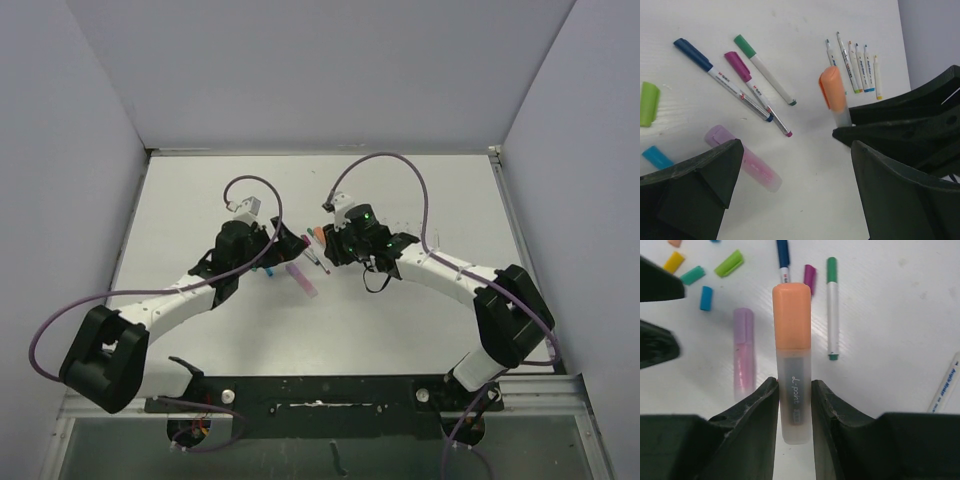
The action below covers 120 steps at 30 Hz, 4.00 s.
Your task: Open the pen caps
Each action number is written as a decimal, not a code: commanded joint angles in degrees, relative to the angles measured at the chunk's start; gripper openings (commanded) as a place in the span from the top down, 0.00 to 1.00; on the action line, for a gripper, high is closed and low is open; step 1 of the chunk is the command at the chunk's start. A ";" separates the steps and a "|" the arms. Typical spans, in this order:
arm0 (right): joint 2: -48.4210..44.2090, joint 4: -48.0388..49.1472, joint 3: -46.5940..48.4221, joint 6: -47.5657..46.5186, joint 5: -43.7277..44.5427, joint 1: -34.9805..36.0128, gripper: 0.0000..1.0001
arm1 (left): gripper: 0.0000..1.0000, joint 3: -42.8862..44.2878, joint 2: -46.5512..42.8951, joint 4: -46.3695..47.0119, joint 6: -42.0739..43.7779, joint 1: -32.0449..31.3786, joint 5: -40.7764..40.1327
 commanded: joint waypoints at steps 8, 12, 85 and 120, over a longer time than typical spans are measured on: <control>-4.81 3.52 -0.06 -0.15 -0.02 7.04 1.00 | 0.12 5.80 6.36 10.34 -2.32 -3.87 -0.58; -5.64 4.87 -0.53 0.31 -1.09 7.64 1.00 | 0.15 5.23 6.50 11.51 -2.68 -4.31 -0.65; -12.07 6.16 -11.19 2.89 -5.15 7.75 1.00 | 1.00 6.27 3.36 13.62 -1.29 11.37 1.62; 6.04 -2.65 6.71 -2.03 2.23 -8.32 1.00 | 1.00 19.80 17.24 -21.96 15.55 15.17 -9.27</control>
